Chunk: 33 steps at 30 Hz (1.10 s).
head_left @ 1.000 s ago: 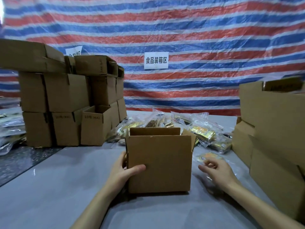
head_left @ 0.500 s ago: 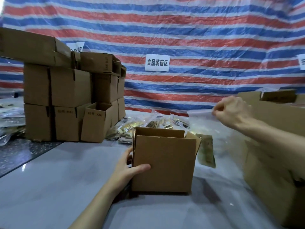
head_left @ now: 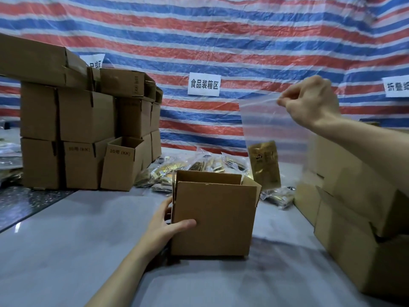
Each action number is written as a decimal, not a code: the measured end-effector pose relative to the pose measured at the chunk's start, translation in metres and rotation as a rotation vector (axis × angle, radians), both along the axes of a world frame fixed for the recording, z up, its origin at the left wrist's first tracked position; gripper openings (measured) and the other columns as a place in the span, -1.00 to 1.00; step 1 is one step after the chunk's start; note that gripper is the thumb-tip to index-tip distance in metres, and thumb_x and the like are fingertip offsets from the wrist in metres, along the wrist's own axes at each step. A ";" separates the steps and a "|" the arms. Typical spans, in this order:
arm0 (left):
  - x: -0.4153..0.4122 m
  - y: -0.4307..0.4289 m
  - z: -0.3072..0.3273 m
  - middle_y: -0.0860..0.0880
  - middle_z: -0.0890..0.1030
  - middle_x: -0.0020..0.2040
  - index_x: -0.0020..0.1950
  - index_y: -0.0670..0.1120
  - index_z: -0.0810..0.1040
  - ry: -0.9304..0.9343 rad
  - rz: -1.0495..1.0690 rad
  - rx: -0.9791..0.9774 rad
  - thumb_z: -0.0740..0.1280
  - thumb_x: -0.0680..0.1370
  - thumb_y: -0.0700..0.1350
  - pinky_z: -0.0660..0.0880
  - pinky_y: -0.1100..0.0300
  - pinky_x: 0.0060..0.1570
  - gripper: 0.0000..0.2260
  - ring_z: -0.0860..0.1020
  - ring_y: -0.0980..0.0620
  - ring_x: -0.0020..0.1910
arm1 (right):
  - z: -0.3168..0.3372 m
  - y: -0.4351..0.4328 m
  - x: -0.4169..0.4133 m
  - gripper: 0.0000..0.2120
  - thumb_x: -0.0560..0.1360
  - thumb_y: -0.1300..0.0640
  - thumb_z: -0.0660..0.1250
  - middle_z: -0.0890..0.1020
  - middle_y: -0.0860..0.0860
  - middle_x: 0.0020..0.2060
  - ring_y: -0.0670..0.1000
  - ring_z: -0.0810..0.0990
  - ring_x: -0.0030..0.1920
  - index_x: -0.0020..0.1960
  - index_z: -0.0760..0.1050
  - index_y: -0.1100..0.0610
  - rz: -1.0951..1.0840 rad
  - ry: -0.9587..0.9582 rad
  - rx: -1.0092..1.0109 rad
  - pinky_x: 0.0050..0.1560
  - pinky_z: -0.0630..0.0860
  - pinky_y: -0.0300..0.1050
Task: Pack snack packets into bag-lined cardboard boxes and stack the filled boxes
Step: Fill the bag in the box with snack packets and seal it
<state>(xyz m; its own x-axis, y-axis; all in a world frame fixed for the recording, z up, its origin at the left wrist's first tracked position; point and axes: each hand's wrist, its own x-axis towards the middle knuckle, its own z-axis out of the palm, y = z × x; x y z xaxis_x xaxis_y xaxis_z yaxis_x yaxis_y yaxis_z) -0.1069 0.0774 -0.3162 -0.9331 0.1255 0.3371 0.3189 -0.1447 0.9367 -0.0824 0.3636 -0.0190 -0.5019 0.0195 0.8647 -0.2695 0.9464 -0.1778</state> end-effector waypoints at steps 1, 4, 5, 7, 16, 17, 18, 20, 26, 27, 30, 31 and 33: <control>0.000 0.000 0.000 -0.07 0.66 0.24 0.39 0.08 0.51 0.001 0.001 -0.004 0.70 0.14 0.14 0.64 0.03 0.08 -0.15 0.66 -0.06 0.20 | 0.003 -0.002 0.000 -0.89 0.54 0.14 0.44 0.75 0.09 -0.07 0.06 0.69 -0.09 -0.01 0.73 0.13 0.005 0.032 -0.026 -0.03 0.67 0.07; 0.000 -0.001 0.000 -0.06 0.66 0.26 0.39 0.09 0.50 0.002 0.006 -0.018 0.71 0.11 0.20 0.62 -0.07 0.16 -0.11 0.64 -0.07 0.22 | 0.010 -0.013 0.000 -0.88 0.55 0.10 0.43 0.75 0.04 -0.07 0.01 0.69 -0.10 -0.02 0.73 0.09 0.037 0.123 -0.133 -0.04 0.66 0.01; 0.000 -0.001 0.001 -0.06 0.66 0.26 0.39 0.09 0.51 0.004 0.003 -0.025 0.71 0.11 0.21 0.61 -0.09 0.18 -0.11 0.64 -0.08 0.23 | 0.013 -0.017 0.001 -0.88 0.54 0.08 0.43 0.75 0.03 -0.08 -0.01 0.69 -0.10 -0.02 0.73 0.08 0.047 0.143 -0.163 -0.03 0.66 0.01; 0.000 -0.001 0.001 -0.05 0.65 0.26 0.38 0.12 0.51 0.012 0.000 -0.040 0.70 0.13 0.22 0.60 -0.11 0.19 -0.14 0.63 -0.09 0.24 | 0.019 -0.026 0.001 -0.88 0.53 0.06 0.44 0.74 0.02 -0.09 -0.02 0.69 -0.09 -0.04 0.73 0.08 0.078 0.154 -0.223 0.01 0.67 0.03; 0.001 -0.001 -0.001 -0.01 0.68 0.21 0.34 0.14 0.52 0.078 0.013 -0.141 0.68 0.16 0.12 0.61 0.08 0.12 -0.23 0.64 0.00 0.20 | 0.028 -0.058 0.000 -0.92 0.48 0.08 0.46 0.73 -0.01 -0.15 -0.05 0.70 -0.11 -0.12 0.72 0.06 0.210 0.093 -0.329 0.02 0.68 0.02; 0.001 -0.001 -0.001 0.00 0.68 0.20 0.33 0.14 0.52 0.080 0.011 -0.147 0.67 0.17 0.10 0.61 0.11 0.10 -0.25 0.64 0.01 0.20 | 0.027 -0.061 -0.001 -0.91 0.48 0.08 0.47 0.73 -0.01 -0.15 -0.05 0.70 -0.12 -0.13 0.72 0.07 0.211 0.081 -0.327 0.01 0.68 0.02; 0.001 -0.001 -0.001 0.02 0.68 0.19 0.33 0.14 0.51 0.082 0.010 -0.152 0.66 0.18 0.08 0.61 0.14 0.07 -0.25 0.64 0.02 0.19 | 0.025 -0.064 -0.001 -0.91 0.48 0.08 0.47 0.73 -0.01 -0.16 -0.04 0.70 -0.12 -0.13 0.73 0.07 0.208 0.063 -0.323 0.01 0.68 0.03; 0.002 -0.001 -0.001 0.04 0.68 0.18 0.34 0.13 0.51 0.088 0.013 -0.163 0.65 0.18 0.08 0.60 0.20 0.03 -0.25 0.65 0.05 0.17 | 0.018 -0.070 -0.004 -0.92 0.46 0.10 0.48 0.73 -0.02 -0.18 -0.03 0.70 -0.12 -0.14 0.73 0.09 0.204 0.016 -0.308 0.01 0.68 0.04; 0.002 -0.001 0.000 0.01 0.68 0.19 0.35 0.09 0.50 0.090 0.022 -0.167 0.64 0.19 0.08 0.60 0.18 0.06 -0.24 0.65 0.03 0.17 | -0.019 -0.084 -0.008 -0.93 0.42 0.14 0.49 0.74 0.04 -0.19 0.02 0.69 -0.08 -0.16 0.74 0.13 0.204 -0.254 -0.193 0.06 0.66 0.11; 0.002 -0.001 0.000 0.00 0.68 0.19 0.36 0.09 0.50 0.089 0.022 -0.168 0.65 0.19 0.08 0.60 0.17 0.07 -0.24 0.65 0.02 0.17 | -0.024 -0.088 -0.009 -0.93 0.41 0.13 0.50 0.73 0.02 -0.20 0.01 0.69 -0.07 -0.16 0.74 0.12 0.217 -0.309 -0.162 0.06 0.65 0.11; 0.002 -0.002 0.000 0.00 0.69 0.19 0.37 0.09 0.49 0.078 0.016 -0.168 0.66 0.19 0.09 0.61 0.13 0.07 -0.22 0.65 0.00 0.18 | -0.032 -0.098 -0.009 -0.93 0.42 0.12 0.50 0.71 -0.03 -0.24 -0.03 0.66 -0.11 -0.18 0.74 0.12 0.261 -0.351 -0.143 0.03 0.65 0.06; 0.002 -0.002 0.000 0.00 0.68 0.20 0.37 0.09 0.49 0.073 0.017 -0.168 0.66 0.19 0.09 0.61 0.13 0.07 -0.22 0.65 -0.01 0.18 | -0.030 -0.101 -0.009 -0.92 0.43 0.13 0.50 0.70 -0.02 -0.26 -0.05 0.65 -0.15 -0.19 0.73 0.13 0.281 -0.344 -0.177 -0.02 0.66 0.01; 0.002 -0.002 0.000 -0.01 0.68 0.20 0.38 0.08 0.49 0.068 0.023 -0.170 0.66 0.19 0.09 0.60 0.11 0.11 -0.21 0.65 -0.01 0.19 | -0.026 -0.106 -0.012 -0.86 0.46 0.16 0.48 0.64 0.02 -0.35 -0.05 0.60 -0.31 -0.24 0.67 0.19 0.312 -0.351 -0.301 -0.31 0.62 -0.12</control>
<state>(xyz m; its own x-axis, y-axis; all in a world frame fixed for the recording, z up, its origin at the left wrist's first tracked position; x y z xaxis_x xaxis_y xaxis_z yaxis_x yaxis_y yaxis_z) -0.1054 0.0756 -0.3164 -0.9120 0.1653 0.3754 0.3840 0.0218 0.9231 -0.0946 0.2574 -0.0447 -0.7806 0.0441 0.6235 -0.4048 0.7244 -0.5580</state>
